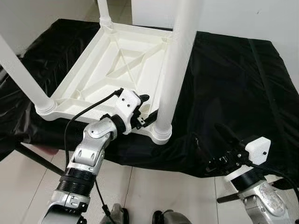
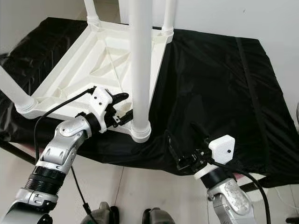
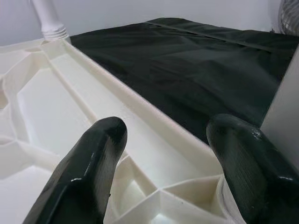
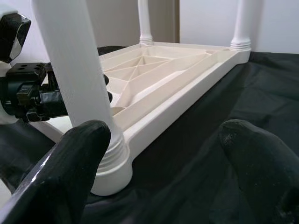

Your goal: Building children table

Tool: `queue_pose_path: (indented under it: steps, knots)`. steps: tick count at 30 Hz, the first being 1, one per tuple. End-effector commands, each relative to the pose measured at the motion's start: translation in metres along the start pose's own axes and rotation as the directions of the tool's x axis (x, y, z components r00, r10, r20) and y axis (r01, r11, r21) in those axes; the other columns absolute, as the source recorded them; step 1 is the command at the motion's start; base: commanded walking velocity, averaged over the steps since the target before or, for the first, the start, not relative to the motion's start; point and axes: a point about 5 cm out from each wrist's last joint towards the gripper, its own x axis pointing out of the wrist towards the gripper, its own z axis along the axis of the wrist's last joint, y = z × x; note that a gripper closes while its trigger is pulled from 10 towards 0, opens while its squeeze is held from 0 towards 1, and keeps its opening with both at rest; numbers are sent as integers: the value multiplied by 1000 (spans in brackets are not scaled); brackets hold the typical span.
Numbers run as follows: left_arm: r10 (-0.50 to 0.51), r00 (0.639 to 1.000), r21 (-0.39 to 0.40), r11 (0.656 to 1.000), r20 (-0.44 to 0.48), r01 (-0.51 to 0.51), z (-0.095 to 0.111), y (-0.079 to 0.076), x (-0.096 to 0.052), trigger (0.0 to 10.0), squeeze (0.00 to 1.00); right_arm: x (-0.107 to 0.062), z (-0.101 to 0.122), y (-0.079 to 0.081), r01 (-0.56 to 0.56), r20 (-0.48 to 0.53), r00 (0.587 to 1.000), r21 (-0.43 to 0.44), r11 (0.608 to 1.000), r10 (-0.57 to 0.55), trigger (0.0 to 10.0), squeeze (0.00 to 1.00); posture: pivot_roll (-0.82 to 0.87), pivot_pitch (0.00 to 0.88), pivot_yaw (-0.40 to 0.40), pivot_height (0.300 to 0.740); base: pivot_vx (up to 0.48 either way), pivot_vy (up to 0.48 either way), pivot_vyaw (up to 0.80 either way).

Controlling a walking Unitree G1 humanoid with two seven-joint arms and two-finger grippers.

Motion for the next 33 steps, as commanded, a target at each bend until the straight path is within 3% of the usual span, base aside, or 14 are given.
queue_pose_path:
  steps: [1, 11, 28, 33]
  knots:
    - [6, 1000, -19, 1000, -11, -6, -3, -1, -2, 10000, 0, -1, -1, 0, -6, -11, 1000, -5, 1000, 6, 10000, 0, -13, 175, 2, 740, 0, 0, 0]
    - [18, 1000, -51, 999, -22, -20, -4, 0, -3, 10000, 0, 0, -1, 0, -16, -12, 1000, -7, 1000, 16, 10000, 0, -12, 174, -3, 740, 0, 0, 0]
    - [22, 999, -57, 998, -27, -24, -4, 0, -3, 10000, 0, 2, -3, 1, -31, -13, 999, -9, 999, 31, 10000, 0, -7, 163, -2, 740, 0, 473, 0]
    - [18, 999, 1, 1000, -27, -18, -3, -3, -3, 10000, 0, 3, -3, 1, -35, -14, 999, -10, 999, 35, 10000, 0, -4, 163, -1, 740, 0, 0, 0]
